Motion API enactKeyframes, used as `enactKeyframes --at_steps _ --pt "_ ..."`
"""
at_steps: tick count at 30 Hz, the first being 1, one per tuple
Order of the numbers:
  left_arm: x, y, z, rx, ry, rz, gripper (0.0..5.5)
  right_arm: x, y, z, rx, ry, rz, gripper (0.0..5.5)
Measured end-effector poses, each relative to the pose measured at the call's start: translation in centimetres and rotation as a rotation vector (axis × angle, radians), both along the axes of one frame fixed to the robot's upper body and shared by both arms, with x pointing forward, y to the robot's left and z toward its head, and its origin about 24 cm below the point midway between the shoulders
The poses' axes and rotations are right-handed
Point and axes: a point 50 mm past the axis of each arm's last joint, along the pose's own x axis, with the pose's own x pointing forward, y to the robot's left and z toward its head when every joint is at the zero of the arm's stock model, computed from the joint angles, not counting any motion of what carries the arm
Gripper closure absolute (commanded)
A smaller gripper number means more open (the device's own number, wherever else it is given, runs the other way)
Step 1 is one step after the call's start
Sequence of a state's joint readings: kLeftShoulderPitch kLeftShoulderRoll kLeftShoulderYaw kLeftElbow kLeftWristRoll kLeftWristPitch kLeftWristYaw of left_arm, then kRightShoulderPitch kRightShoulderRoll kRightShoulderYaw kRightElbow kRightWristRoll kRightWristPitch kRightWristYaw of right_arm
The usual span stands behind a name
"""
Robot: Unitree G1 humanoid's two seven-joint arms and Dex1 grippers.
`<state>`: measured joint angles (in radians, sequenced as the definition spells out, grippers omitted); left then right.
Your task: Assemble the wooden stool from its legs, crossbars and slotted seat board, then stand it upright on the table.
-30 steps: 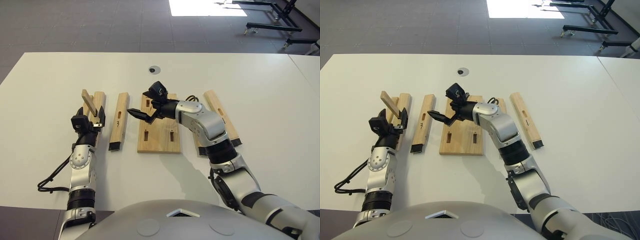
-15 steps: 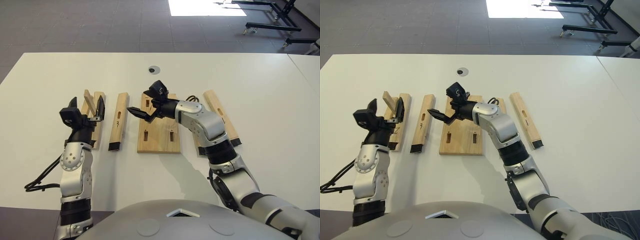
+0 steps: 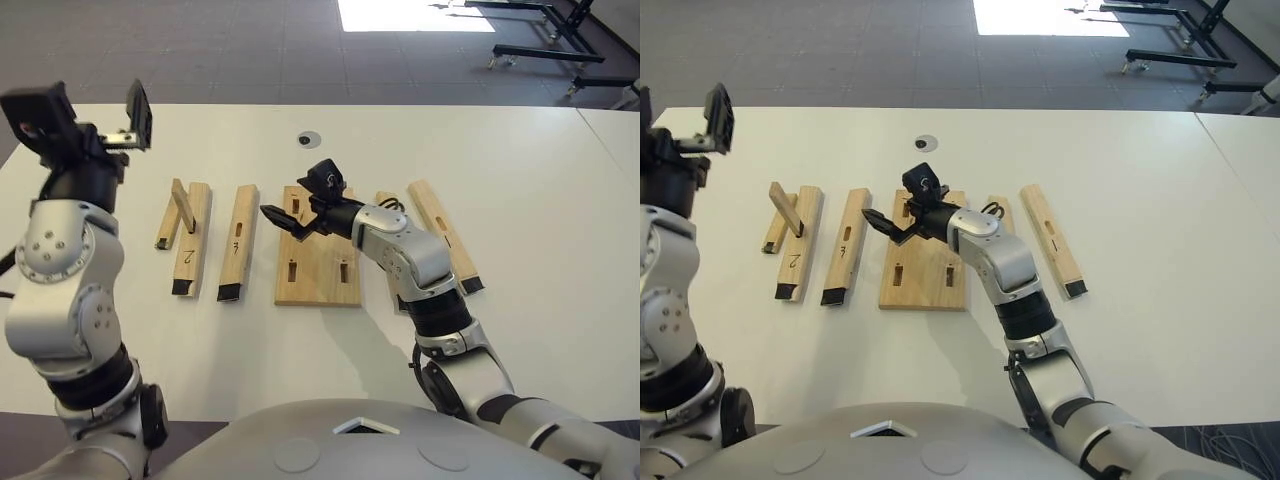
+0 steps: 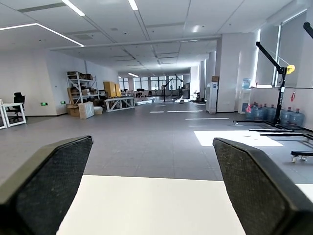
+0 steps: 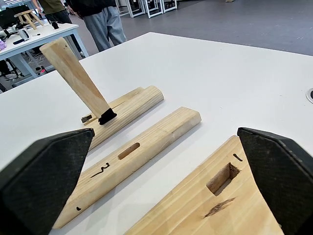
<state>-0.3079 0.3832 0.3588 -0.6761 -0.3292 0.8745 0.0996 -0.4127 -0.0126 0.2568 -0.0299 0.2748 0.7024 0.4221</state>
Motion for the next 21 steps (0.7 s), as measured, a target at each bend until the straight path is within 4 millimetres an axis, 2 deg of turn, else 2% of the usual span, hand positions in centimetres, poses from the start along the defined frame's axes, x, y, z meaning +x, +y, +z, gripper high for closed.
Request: enactKeyframes --at_steps 1,6,8,12,15,16,21 --pt "0.7 0.3 0.2 -0.009 0.023 0.028 1.02 0.0 0.1 0.0 0.009 -0.001 -0.012 0.10" --pt "4.2 0.8 2.3 -0.076 0.087 0.076 1.80 -0.4 0.5 0.0 0.050 0.003 -0.073 0.10" --pt "4.7 0.4 2.9 -0.084 0.094 0.057 1.98 -0.5 0.5 -0.1 0.058 0.007 -0.093 0.10" --pt "5.2 -0.8 3.6 -0.072 0.097 0.006 1.98 -0.7 0.5 -0.3 0.068 0.013 -0.121 0.10" --pt "5.7 -1.2 2.5 -0.071 0.135 -0.011 2.45 -0.9 0.8 -0.4 0.080 0.020 -0.130 0.10" --pt "5.8 -1.0 1.6 -0.057 0.162 0.001 2.56 -0.9 0.8 -0.3 0.085 0.015 -0.135 0.10" --pt "5.9 -0.2 -2.4 -0.042 0.236 0.004 2.56 -1.0 0.9 -0.3 0.091 0.016 -0.138 0.10"
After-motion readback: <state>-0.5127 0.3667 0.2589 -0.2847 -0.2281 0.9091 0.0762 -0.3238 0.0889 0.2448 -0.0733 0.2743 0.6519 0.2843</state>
